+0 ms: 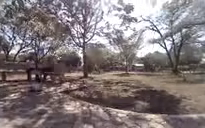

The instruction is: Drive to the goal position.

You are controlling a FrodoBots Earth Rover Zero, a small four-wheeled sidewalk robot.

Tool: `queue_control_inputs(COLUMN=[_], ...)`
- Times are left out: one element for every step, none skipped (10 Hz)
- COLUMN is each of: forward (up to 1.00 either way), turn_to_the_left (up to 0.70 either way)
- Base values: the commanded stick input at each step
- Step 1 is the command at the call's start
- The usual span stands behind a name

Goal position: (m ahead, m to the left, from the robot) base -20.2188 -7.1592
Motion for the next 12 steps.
queue_control_inputs(forward=[0.0, 0.0, 0.0, 0.0, 0.0, 0.0, 0.0, 0.0, 0.0, 0.0, 0.0, 0.0], turn_to_the_left=[-0.7, -0.7, -0.7, -0.7, -0.7, -0.7, -0.7, -0.7, -0.7, -0.7, -0.7, -0.7])
